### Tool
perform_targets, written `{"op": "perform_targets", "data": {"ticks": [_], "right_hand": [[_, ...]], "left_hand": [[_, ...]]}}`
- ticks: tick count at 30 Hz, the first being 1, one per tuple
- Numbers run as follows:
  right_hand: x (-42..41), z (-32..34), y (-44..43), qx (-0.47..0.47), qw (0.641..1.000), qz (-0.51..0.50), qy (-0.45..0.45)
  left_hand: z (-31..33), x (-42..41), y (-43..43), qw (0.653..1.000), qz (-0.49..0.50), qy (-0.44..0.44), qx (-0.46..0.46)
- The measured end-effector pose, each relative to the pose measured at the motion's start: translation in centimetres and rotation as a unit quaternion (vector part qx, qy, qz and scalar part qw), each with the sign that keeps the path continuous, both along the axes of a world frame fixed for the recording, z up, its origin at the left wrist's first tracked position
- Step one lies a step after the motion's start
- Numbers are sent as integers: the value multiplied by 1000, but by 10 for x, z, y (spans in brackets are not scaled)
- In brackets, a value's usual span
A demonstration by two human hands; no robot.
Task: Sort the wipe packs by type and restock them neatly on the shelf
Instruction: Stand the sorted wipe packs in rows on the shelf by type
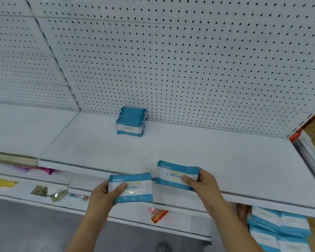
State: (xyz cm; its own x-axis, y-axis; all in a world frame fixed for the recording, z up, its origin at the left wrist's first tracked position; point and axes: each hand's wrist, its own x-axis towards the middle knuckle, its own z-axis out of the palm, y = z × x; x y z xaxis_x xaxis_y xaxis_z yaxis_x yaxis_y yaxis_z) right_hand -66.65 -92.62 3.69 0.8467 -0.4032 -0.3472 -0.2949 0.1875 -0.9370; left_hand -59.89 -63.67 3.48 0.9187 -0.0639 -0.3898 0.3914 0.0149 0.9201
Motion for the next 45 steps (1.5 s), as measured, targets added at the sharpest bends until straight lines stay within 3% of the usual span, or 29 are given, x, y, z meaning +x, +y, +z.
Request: {"op": "perform_targets", "data": {"ticks": [8, 12, 18, 21, 26, 30, 34, 45], "right_hand": [[141, -8, 32, -65, 995, 72, -12], [202, -24, 46, -117, 987, 106, -10], [279, -49, 76, -147, 986, 74, 1], [305, -59, 93, -213, 976, 52, 3], [323, -67, 115, -313, 949, -23, 27], [323, -67, 128, -313, 942, -91, 81], [328, -61, 131, -296, 946, -90, 96], [282, -46, 129, -222, 956, -180, 70]], "left_hand": [[14, 108, 23, 997, -12, -47, 62], [6, 153, 32, 999, -12, -28, 42], [-12, 226, 45, 998, -49, -23, 35], [-22, 264, 56, 994, -102, -18, 22], [-35, 315, 69, 986, -166, -9, 21], [-44, 332, 68, 980, -199, -3, 19], [-52, 332, 57, 977, -211, 12, 19], [-52, 318, 4, 984, -175, -37, -11]]}}
